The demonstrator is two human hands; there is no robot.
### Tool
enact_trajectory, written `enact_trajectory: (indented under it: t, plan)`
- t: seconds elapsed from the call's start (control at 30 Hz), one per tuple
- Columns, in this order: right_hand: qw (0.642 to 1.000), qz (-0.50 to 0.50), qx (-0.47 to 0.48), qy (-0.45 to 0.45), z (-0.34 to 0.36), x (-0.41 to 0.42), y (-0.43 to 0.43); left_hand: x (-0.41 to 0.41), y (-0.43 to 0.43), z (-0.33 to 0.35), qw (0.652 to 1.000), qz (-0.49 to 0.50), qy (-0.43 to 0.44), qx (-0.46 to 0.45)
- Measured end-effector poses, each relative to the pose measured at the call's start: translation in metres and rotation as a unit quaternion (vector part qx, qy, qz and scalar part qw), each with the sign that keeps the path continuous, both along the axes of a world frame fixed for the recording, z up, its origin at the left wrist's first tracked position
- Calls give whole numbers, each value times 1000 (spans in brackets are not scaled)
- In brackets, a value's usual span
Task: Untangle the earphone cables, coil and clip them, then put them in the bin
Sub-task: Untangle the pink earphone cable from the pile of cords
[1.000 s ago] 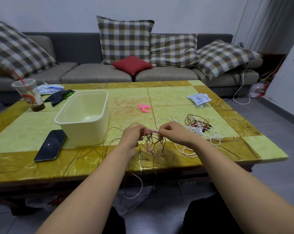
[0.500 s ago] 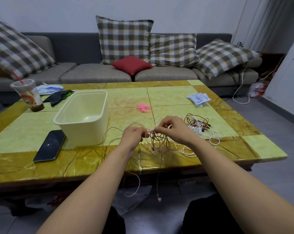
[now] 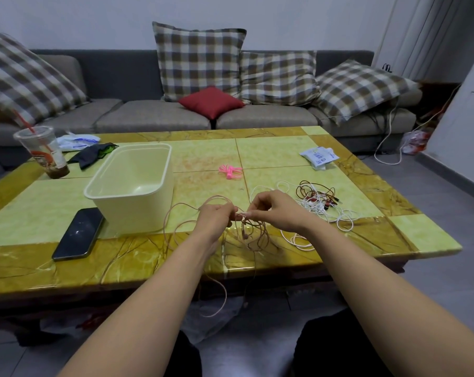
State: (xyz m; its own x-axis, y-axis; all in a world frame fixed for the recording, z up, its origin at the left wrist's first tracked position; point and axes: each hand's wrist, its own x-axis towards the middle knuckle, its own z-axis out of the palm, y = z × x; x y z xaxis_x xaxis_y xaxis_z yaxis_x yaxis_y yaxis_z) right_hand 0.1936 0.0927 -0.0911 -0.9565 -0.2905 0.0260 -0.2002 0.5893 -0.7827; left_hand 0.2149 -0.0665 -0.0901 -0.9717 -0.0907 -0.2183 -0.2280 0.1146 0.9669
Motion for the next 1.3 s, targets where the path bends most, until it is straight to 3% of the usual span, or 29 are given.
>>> enact_trajectory:
  t: [0.07, 0.17, 0.3, 0.4, 0.57, 0.7, 0.83, 0.93, 1.07, 1.2, 1.3]
  plan:
    - [997, -35, -64, 29, 6, 1, 0, -1, -2, 0, 1000, 21, -14, 11]
    - [983, -62, -171, 4, 11, 1, 7, -4, -8, 1, 999, 32, -22, 27]
    - [999, -1, -49, -12, -2, 0, 3, -3, -5, 1, 999, -27, 34, -8]
    - [999, 8, -47, -27, -2, -1, -2, -3, -2, -3, 997, -33, 64, -14]
    - [1000, -26, 5, -4, 3, 3, -2, -3, 0, -3, 999, -39, 22, -22]
    - [996, -61, -60, 11, 7, 5, -4, -9, -6, -6, 998, 4, -51, 38]
    - [992, -24, -114, -40, 11, 7, -1, -11, -5, -7, 995, 11, -55, 81]
    - [994, -6, -72, -82, 11, 9, -1, -11, -3, -7, 995, 13, -43, 91]
    - [997, -49, -14, -56, 7, 5, 0, -11, -2, -6, 996, 31, -20, 84]
    - [987, -65, -146, -13, 12, 4, 1, -13, -4, -6, 995, 41, -11, 90]
    - [975, -78, -206, -17, 12, 3, 1, -11, -5, -7, 999, -35, -24, 30]
